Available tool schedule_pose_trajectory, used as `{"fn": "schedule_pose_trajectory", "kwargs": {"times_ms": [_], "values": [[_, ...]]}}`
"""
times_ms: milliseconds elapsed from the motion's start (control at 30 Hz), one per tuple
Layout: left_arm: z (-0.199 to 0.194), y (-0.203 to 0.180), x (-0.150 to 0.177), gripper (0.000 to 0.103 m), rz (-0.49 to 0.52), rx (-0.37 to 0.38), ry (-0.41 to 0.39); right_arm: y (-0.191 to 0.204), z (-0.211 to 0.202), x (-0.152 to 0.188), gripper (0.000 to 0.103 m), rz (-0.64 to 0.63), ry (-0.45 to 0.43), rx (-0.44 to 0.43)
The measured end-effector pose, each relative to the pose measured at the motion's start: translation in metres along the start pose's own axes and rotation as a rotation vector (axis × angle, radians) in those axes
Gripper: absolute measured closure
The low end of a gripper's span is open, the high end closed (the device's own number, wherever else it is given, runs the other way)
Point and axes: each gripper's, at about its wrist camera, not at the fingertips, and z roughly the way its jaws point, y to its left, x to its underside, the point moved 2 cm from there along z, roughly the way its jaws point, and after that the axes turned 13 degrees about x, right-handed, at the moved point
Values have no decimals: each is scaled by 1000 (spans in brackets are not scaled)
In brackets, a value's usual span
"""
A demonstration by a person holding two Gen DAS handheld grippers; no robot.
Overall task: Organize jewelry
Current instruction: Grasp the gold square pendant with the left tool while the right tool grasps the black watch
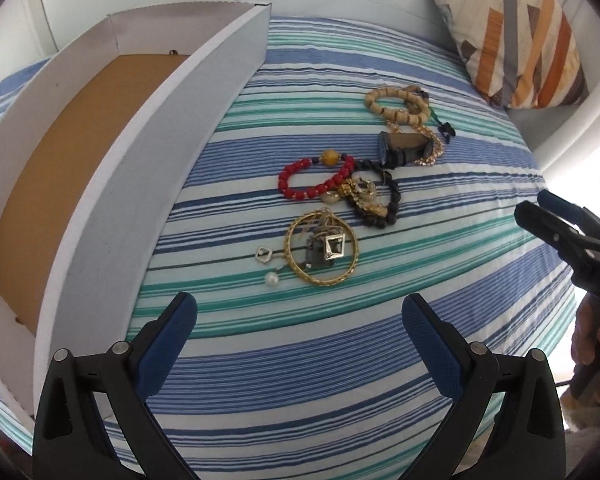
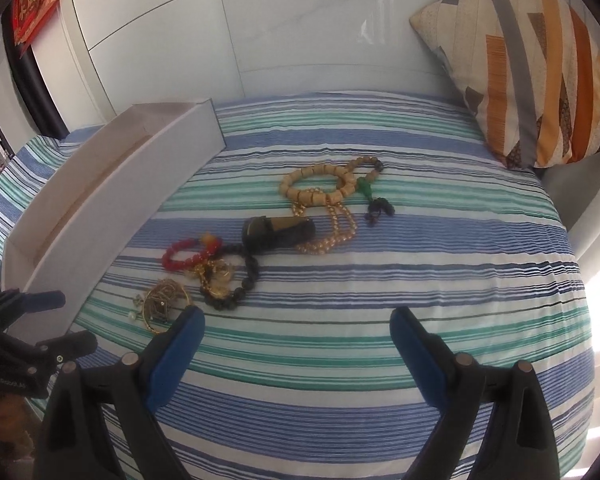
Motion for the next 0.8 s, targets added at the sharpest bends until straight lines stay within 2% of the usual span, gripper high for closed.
{"fn": "schedule_pose_trajectory", "kwargs": {"times_ms": [167, 333, 433, 500, 600, 800], "values": [[0, 1, -5, 1, 43, -28, 28, 12, 18, -1, 7, -3, 121, -102], [17, -9, -13, 3, 82, 3, 47, 15, 28, -8, 8, -12, 181, -76], [31, -15, -16, 14, 99, 17, 65, 10, 25, -16, 8, -6, 185, -59], [42, -19, -16, 26, 120, 13, 85, 6, 24, -17, 8, 8, 191, -53], [57, -22, -19, 37, 115, 13, 108, 2, 25, -18, 12, 31, 205, -65], [81, -24, -25, 55, 97, -1, 148, 0, 29, -12, 14, 52, 218, -94]]}}
